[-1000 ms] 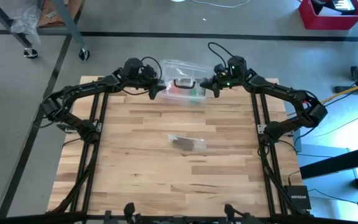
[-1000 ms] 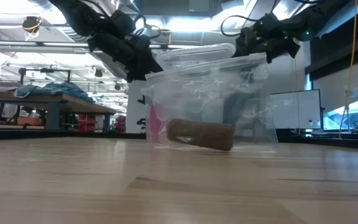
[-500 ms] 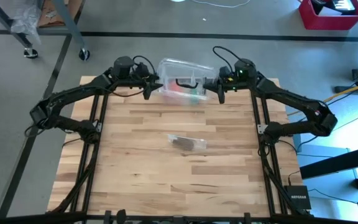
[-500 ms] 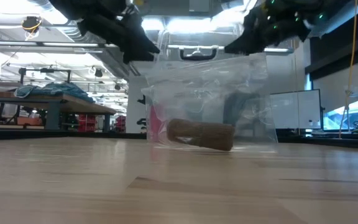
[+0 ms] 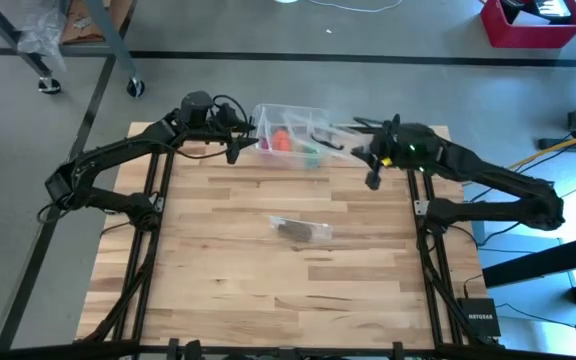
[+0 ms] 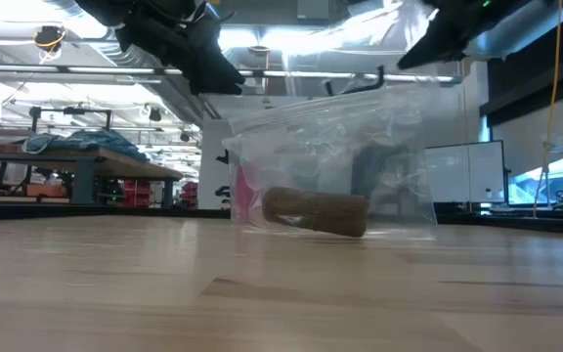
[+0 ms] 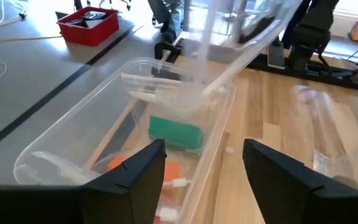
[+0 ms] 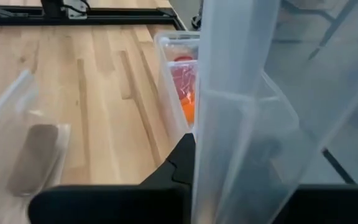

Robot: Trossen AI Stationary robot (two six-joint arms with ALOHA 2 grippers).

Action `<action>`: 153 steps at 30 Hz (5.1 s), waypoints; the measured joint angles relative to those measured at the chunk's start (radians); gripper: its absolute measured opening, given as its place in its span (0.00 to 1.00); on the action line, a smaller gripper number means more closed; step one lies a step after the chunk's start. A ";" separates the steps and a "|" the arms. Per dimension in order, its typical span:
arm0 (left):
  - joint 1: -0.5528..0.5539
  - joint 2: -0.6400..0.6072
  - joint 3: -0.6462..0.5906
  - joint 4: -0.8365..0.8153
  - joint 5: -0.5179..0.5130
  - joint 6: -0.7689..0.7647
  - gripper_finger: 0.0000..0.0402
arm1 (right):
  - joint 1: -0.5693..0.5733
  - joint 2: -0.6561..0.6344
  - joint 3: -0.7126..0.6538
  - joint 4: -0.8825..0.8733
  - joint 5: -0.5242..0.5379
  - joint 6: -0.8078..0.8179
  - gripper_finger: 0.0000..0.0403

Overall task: Roll bandage
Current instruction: Open the transparent bin, then adjust the transparent bin

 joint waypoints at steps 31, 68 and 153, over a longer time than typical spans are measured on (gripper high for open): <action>-0.005 0.001 0.000 0.001 -0.002 -0.001 0.52 | 0.493 -0.121 0.001 -0.419 0.254 0.376 0.08; -0.091 0.001 -0.001 -0.026 -0.053 -0.010 0.52 | 0.505 -0.068 0.058 -0.866 0.284 0.918 0.09; -0.253 -0.018 -0.185 -0.093 -0.289 -0.133 0.52 | -0.216 0.444 -0.304 0.651 -0.085 0.012 0.60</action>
